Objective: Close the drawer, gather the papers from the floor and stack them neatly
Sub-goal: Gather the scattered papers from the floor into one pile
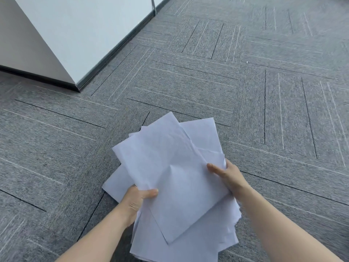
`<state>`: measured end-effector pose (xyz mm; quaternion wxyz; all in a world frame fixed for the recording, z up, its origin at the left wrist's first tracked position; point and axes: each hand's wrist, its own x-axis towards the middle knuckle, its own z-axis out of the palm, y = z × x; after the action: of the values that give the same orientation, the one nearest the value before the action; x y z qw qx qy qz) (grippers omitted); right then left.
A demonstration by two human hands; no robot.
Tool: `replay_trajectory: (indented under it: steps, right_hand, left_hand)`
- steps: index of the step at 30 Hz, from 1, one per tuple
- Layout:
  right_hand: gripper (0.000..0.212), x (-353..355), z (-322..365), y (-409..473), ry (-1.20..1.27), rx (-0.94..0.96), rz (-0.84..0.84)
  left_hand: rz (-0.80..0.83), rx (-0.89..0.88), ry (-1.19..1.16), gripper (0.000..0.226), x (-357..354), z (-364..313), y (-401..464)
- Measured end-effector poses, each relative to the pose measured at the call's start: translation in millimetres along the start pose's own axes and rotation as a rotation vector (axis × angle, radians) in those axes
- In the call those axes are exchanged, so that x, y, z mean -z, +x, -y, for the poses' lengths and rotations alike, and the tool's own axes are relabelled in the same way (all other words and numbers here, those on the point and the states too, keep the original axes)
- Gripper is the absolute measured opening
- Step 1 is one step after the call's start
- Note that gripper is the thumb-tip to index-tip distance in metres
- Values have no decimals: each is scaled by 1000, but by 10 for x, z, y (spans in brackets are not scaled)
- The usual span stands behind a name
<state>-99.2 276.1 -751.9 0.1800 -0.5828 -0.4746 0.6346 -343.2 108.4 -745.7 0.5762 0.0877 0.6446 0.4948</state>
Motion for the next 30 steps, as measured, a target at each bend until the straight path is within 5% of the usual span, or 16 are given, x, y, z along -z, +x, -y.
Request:
replay_trajectory:
  steps: [5,11,14,16,19,24,30]
  right_hand:
    - [52,116,49,-144,172,-164,291]
    - [55,295,-66,-197,128,-145,163]
    - [72,500,-126,-232,137,-106,95]
    - [83,667,-189,-267,153,-87,56]
    - [44,912,-263,-361,212,-97,-1]
    - [30,1178,-454,-537,258,-177,-84]
    - [25,1276,-635,-599,250,-225,-152]
  left_hand:
    - [40,51,-142,24,-158,-46,18]
    - [102,88,-124,16,-395,-78,0]
    - [124,99,-33,14,-410,-85,36]
    - [40,59,148,10,-324,-63,119]
    - [-258,-134,605,25,-53,-56,311]
    - [-606,-195,1102,43,338,-193,518]
    - [-636,-49,1252,62,455,-230,655]
